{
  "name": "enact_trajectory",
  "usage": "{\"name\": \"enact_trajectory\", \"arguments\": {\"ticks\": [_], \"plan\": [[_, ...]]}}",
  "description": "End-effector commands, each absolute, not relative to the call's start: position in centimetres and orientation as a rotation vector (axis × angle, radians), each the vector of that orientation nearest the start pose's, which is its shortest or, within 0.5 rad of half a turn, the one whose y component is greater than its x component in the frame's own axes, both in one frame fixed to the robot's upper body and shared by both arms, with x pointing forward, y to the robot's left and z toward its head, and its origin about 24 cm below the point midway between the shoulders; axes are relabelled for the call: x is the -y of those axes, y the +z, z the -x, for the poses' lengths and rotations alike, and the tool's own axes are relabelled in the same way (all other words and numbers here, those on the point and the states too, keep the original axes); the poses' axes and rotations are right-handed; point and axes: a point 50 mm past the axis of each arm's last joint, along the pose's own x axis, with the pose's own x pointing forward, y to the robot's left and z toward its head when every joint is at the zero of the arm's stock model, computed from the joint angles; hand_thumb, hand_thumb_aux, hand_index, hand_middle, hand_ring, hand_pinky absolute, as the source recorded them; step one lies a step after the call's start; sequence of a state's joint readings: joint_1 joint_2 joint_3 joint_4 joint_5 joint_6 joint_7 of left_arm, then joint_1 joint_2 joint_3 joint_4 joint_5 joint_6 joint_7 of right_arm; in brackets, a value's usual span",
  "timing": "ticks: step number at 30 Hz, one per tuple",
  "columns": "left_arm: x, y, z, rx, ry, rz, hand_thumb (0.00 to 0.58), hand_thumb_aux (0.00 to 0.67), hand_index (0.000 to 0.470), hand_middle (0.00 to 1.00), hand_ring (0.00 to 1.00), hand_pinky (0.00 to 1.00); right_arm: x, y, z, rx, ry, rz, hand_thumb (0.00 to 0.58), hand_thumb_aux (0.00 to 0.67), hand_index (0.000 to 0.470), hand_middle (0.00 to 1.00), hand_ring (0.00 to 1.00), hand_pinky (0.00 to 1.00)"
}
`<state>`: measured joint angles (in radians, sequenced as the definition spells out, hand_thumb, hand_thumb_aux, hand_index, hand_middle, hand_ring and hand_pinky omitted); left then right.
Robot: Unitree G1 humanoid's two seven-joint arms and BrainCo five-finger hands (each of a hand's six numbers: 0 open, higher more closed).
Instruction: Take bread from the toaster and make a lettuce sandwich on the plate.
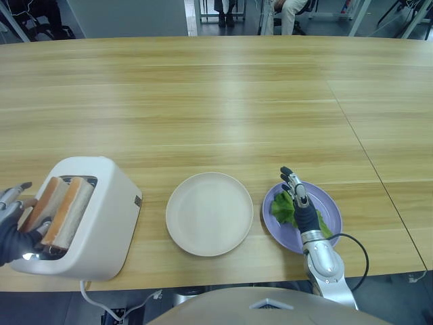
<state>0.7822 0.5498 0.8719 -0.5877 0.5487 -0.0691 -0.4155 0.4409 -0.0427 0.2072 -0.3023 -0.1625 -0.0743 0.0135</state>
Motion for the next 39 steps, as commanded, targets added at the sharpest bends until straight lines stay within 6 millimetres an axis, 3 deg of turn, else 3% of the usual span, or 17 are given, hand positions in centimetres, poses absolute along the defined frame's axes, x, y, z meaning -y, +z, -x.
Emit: {"name": "enact_trajectory", "arguments": {"ticks": [1,7,8,9,10,11,14,15,16,17,18,24,31,39], "plan": [[-33.6,17.4,-8.9,-0.342,0.198,-1.477,0.580,0.670,0.460,0.00,0.00,0.00,12.7,2.5,-16.4,-0.077,0.126,0.142,0.000,0.000,0.000,0.00,0.00,0.00],[-33.5,19.4,-9.4,-0.237,0.295,-1.477,0.580,0.670,0.460,0.00,0.00,0.00,12.7,2.4,-16.5,-0.082,0.127,0.146,0.000,0.000,0.000,0.00,0.00,0.00],[-33.4,19.6,-9.5,-0.221,0.303,-1.476,0.580,0.670,0.460,0.11,0.11,0.11,12.7,2.4,-16.5,-0.082,0.127,0.146,0.000,0.000,0.000,0.00,0.00,0.00],[-33.3,19.8,-9.6,-0.206,0.310,-1.475,0.580,0.670,0.460,0.11,0.11,0.11,12.7,2.4,-16.5,-0.083,0.126,0.147,0.000,0.000,0.000,0.00,0.00,0.00],[-33.2,20.0,-9.7,-0.191,0.319,-1.472,0.580,0.670,0.460,0.23,0.23,0.23,12.7,2.4,-16.5,-0.083,0.125,0.147,0.000,0.000,0.000,0.00,0.00,0.00],[-33.1,20.2,-9.7,-0.180,0.329,-1.473,0.580,0.670,0.460,0.28,0.28,0.28,12.7,2.4,-16.5,-0.083,0.125,0.147,0.000,0.000,0.000,0.00,0.00,0.00],[-33.0,21.2,-9.8,-0.130,0.376,-1.474,0.580,0.670,0.460,0.29,0.29,0.29,12.7,2.4,-16.5,-0.082,0.125,0.148,0.000,0.000,0.000,0.00,0.00,0.00],[-33.0,21.6,-9.9,-0.113,0.393,-1.475,0.580,0.670,0.460,0.34,0.34,0.34,12.7,2.4,-16.5,-0.082,0.124,0.148,0.000,0.000,0.000,0.00,0.00,0.00],[-33.0,21.9,-10.0,-0.097,0.402,-1.478,0.580,0.670,0.460,0.51,0.51,0.51,12.6,2.4,-16.5,-0.081,0.122,0.147,0.000,0.000,0.000,0.00,0.00,0.00],[-33.0,22.2,-10.1,-0.077,0.417,-1.471,0.580,0.670,0.460,0.51,0.51,0.51,12.6,2.4,-16.5,-0.081,0.122,0.147,0.000,0.000,0.000,0.00,0.00,0.00],[-32.9,22.4,-10.2,-0.062,0.421,-1.471,0.580,0.670,0.460,1.00,1.00,1.00,12.6,2.4,-16.6,-0.080,0.123,0.146,0.000,0.000,0.000,0.00,0.00,0.00],[-32.9,23.1,-10.8,0.021,0.461,-1.432,0.580,0.670,0.460,1.00,1.00,1.00,12.4,2.4,-16.7,-0.078,0.129,0.144,0.000,0.000,0.000,0.00,0.00,0.00],[-32.4,25.8,-11.6,0.195,0.549,-1.423,0.580,0.670,0.460,1.00,1.00,1.00,12.3,2.5,-16.6,-0.078,0.127,0.143,0.000,0.000,0.000,0.00,0.00,0.00],[-29.5,25.7,-14.6,0.354,0.380,-1.157,0.580,0.670,0.460,1.00,1.00,1.00,12.2,2.5,-16.7,-0.070,0.125,0.140,0.000,0.000,0.000,0.00,0.00,0.00]]}}
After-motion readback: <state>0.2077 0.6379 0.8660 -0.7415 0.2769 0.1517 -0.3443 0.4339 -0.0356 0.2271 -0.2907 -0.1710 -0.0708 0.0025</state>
